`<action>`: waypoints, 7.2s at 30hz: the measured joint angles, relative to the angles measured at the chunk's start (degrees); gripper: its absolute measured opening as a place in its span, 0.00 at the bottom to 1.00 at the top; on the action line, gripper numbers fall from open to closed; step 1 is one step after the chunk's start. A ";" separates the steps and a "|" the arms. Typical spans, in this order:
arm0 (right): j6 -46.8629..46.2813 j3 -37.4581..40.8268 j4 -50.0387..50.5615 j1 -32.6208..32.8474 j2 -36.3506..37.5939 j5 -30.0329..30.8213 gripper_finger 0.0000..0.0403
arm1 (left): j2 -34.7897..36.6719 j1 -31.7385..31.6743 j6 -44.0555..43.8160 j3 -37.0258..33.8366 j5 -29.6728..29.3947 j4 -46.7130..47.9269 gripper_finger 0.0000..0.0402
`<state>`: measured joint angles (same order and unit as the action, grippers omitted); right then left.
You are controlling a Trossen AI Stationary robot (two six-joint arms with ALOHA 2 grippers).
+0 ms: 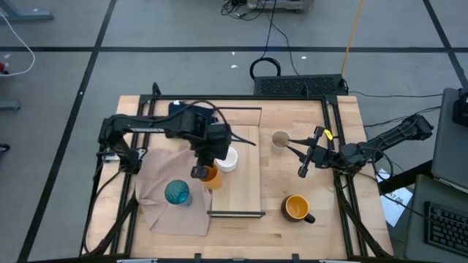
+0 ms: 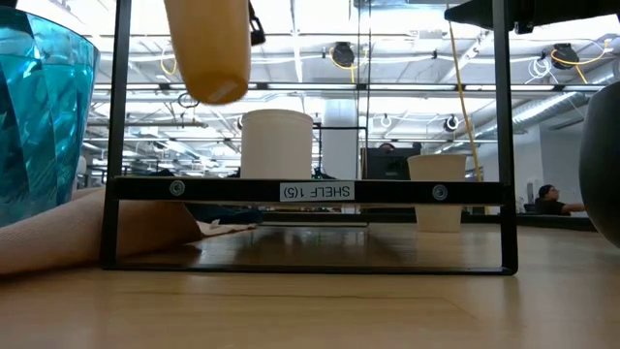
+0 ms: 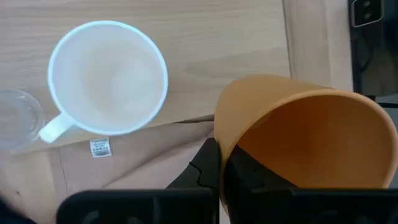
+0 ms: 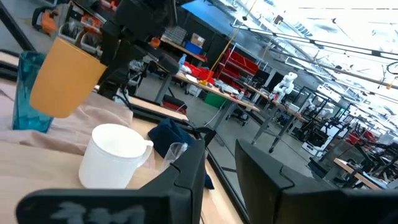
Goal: Stack small to large cups/mugs on shelf
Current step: Put the yellow cup on the shelf, then put the brown cup on the shelf
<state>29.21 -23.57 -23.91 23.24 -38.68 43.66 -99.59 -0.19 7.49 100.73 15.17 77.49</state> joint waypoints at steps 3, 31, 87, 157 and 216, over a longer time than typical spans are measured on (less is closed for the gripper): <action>0.00 0.00 0.47 0.00 -0.02 0.00 0.20 | -1.68 0.00 1.13 0.00 0.27 -0.28 0.00; -0.02 0.00 1.29 0.00 -0.02 0.00 0.20 | -5.86 3.36 6.38 -0.02 -3.72 -8.57 0.00; -1.33 0.00 3.31 0.00 0.00 0.01 0.20 | -11.89 4.38 5.02 -0.07 -6.15 -10.40 0.06; 0.01 -0.28 1.19 0.11 7.17 5.85 0.20 | 72.29 20.65 -25.71 -37.10 -32.20 -13.42 0.20; -21.56 -35.82 67.74 -45.00 -37.16 -39.83 0.30 | 83.10 20.96 -26.67 -68.11 -25.62 -40.86 0.20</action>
<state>7.66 -59.40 43.83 -21.76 -75.83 3.83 -16.49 20.78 -19.18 32.62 -10.45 36.63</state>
